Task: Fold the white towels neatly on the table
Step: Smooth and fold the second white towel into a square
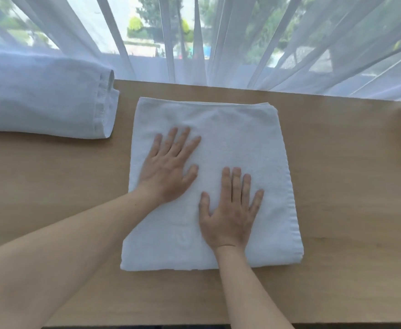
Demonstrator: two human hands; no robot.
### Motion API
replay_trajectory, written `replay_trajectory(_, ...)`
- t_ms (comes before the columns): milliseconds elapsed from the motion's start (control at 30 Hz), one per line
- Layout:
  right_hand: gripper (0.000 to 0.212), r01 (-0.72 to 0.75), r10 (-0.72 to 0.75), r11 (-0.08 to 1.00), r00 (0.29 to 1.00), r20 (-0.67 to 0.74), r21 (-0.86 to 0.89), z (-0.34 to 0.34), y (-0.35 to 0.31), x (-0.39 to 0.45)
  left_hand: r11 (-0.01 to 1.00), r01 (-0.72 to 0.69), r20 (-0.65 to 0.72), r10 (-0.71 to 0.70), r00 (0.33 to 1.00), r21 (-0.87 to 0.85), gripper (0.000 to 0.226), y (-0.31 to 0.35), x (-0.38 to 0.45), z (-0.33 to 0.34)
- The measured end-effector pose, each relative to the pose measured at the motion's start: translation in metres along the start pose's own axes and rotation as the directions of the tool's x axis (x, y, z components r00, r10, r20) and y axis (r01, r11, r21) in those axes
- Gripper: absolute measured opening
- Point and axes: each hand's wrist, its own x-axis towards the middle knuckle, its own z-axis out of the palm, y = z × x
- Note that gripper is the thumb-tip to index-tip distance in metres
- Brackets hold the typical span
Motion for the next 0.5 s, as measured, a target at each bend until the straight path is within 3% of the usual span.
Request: replay_trajectory(500,0.079,0.025,-0.026,0.999,0.998,-0.053,-0.023,0.003,0.001,0.009,0.975,0.221,-0.044,-0.221,0.974,-0.005,0.075,-0.03,0.078,-0.006)
